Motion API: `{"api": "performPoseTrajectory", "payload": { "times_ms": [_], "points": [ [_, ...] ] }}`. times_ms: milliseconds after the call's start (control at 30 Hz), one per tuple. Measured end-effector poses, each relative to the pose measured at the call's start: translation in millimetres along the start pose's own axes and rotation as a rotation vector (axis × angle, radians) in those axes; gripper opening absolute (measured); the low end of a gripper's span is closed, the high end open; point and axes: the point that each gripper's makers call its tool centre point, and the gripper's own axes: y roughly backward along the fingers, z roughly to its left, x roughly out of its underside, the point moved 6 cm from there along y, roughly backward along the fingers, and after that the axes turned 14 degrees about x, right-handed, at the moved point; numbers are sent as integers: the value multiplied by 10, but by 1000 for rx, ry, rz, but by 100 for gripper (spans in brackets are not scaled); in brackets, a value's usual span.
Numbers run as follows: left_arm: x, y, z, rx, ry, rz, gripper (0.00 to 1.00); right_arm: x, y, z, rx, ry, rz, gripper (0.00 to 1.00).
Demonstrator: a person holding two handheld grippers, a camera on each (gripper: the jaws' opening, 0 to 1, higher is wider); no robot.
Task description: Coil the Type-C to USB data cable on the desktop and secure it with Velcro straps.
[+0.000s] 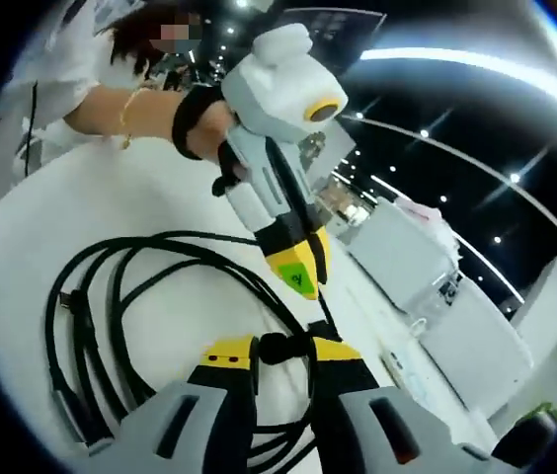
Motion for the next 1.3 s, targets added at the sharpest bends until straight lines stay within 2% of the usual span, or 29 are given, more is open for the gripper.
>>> {"api": "performPoseTrajectory", "payload": {
  "times_ms": [100,267,367,467,567,700,767,900,1000,1067,1200,1233,1300],
  "points": [
    [14,-4,-18,5,2,2,16,28,-18,-33,12,29,6,12],
    [3,10,73,-39,-6,1,16,-47,9,-131,36,17,-35,3],
    [-35,30,178,-85,-5,-26,16,-71,-9,-169,28,36,-35,2],
    [11,-20,284,-135,-38,7,14,-125,-66,-215,4,37,-41,2],
    [104,-123,279,-98,-18,34,14,-197,-158,-278,-22,-20,-48,1],
    [169,-186,273,-82,-49,74,13,-223,-336,-325,-83,-82,-17,2],
    [177,-179,280,-72,-71,100,7,-230,-421,-344,-113,-128,-14,2],
    [200,-198,289,-34,-151,161,4,-159,-654,-420,-160,-253,52,2],
    [204,-213,282,-22,-162,160,3,-72,-818,-400,-202,-293,102,2],
    [204,-201,298,-9,-162,158,3,-9,-881,-351,-231,-293,150,2],
    [237,-197,298,8,-165,143,3,151,-1023,-220,-299,-214,273,2],
    [235,-197,298,7,-169,143,3,113,-1058,-238,-298,-239,260,2],
    [239,-195,310,7,-175,145,3,103,-1074,-230,-353,-240,321,2]
  ]
}}
